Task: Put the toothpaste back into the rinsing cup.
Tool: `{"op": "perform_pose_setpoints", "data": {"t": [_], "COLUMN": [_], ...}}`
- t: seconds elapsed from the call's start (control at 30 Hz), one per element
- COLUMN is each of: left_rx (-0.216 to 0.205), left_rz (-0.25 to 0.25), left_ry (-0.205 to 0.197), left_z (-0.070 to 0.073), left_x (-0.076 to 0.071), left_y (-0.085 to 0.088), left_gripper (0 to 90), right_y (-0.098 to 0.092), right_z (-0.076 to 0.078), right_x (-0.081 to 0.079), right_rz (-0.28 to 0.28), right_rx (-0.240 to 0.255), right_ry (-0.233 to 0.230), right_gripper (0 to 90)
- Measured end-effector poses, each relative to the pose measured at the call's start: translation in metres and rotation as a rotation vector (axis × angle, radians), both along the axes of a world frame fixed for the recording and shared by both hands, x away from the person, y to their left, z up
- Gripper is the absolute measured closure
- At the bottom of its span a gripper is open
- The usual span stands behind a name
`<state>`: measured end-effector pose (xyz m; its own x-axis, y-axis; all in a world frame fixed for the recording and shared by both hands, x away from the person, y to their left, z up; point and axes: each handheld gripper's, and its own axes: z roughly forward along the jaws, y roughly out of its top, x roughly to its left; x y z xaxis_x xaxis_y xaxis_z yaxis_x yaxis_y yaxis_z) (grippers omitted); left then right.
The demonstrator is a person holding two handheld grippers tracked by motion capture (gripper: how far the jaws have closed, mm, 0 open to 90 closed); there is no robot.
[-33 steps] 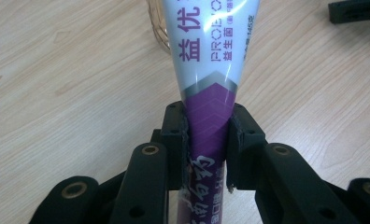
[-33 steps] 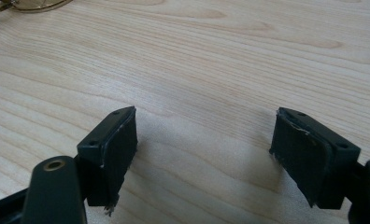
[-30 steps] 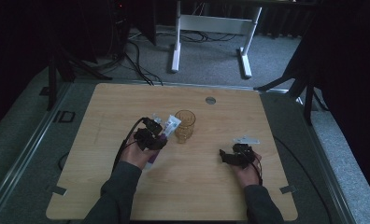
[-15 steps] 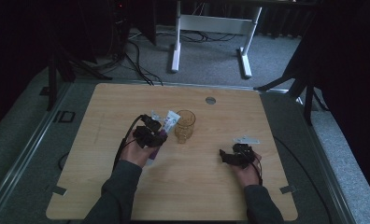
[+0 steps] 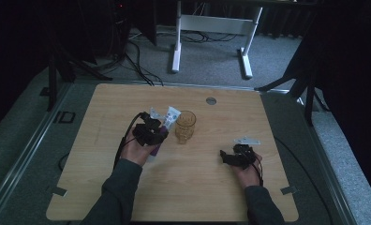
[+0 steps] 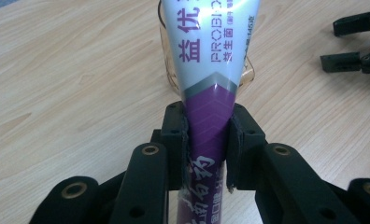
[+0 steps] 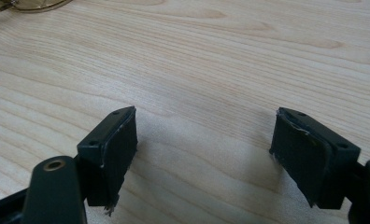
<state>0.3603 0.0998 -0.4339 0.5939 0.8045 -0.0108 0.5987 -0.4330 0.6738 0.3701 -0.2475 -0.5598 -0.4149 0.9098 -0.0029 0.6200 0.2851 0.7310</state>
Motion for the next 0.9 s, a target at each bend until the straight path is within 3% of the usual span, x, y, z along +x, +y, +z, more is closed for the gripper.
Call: {"op": "perform_pose_setpoints", "data": {"t": [0.27, 0.9], "left_rx": [-0.015, -0.051], "left_rz": [0.0, 0.003], "left_ry": [-0.036, -0.077], "left_z": [0.0047, 0.01], "left_x": [0.0007, 0.0027], "left_y": [-0.0001, 0.0019], "left_gripper": [71.9, 71.9], "right_y": [0.0, 0.0001], "right_z": [0.0, 0.0], "right_x": [0.0002, 0.0002], "right_rz": [0.001, 0.001], "right_rx": [0.0, 0.0], "right_ry": [0.0, 0.001], "right_gripper": [22.4, 22.4]}}
